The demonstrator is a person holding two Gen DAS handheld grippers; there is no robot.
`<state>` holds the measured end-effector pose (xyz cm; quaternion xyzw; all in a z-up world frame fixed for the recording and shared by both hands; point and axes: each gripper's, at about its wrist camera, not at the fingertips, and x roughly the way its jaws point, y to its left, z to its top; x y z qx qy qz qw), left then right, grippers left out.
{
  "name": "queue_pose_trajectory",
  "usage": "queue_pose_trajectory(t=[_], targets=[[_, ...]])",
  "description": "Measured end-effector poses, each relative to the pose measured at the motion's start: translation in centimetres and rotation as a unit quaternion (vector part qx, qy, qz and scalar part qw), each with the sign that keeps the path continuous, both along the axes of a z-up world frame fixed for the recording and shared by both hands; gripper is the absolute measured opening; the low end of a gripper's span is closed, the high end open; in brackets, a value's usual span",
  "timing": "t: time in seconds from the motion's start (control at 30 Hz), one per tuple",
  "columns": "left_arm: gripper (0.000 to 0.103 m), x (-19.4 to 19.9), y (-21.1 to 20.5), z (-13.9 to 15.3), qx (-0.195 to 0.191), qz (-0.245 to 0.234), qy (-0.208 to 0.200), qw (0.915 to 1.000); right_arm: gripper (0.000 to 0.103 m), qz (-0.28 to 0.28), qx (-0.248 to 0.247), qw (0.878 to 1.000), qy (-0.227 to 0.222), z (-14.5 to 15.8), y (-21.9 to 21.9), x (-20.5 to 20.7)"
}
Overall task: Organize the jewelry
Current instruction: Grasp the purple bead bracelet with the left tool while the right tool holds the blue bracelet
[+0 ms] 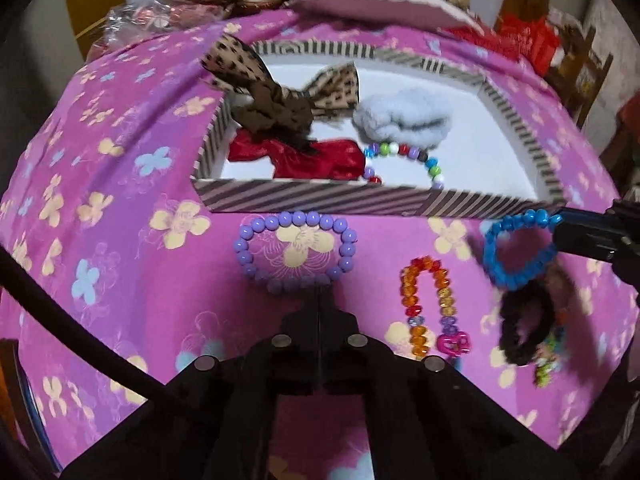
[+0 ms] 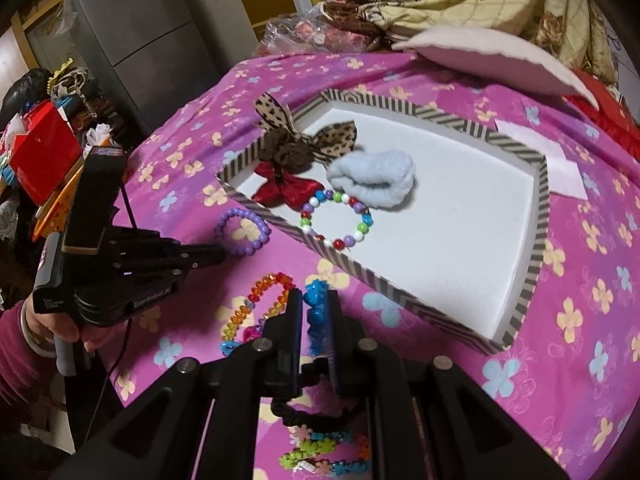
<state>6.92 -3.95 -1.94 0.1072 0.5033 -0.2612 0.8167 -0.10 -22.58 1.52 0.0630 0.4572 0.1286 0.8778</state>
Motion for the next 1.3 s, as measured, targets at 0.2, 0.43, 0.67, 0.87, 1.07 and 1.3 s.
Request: queue_pose_trajectory(t=[0.2,0.43,0.67,0.87,1.07,1.3], targets=[[0.021,-0.5,1.1,1.9,-0.013,0.007,-0.019,0.9997,0.011,-0.003,-0.002,1.000,-0.015,1.6,0.1,-0.8],[0.046,-0.5,-0.9,1.1,0.023,-0.035,-0.033,0.9986,0.011,-0.009,0.005,1.000,-0.015,1.6,-0.2,-1.5],[0.048,-0.1,-3.2,-0.9,0.079,-0.092,-0.028,0.9922,0.011,-0.016,0.009,1.000,-0.008,0.9,-1.1,-1.2],[0.044,0.1,-4.2,-1.6,0.096,-0.115,-0.030,0.9883,0.011,-0.016,0.010,1.000,-0.005,0.5,-1.2,-0.8],[0.022,0.5,-3.6,-1.7,0.058,-0.087,-0.001,0.9946,0.011,-0.017,0.011,1.000,-0.010,0.9,-1.3,-0.9],[0.021,-0.4,-1.1,1.1,0.000,-0.050,-0.011,0.9987,0.011,-0.017,0.005,1.000,-0.024,2.4,-1.3,-1.4]])
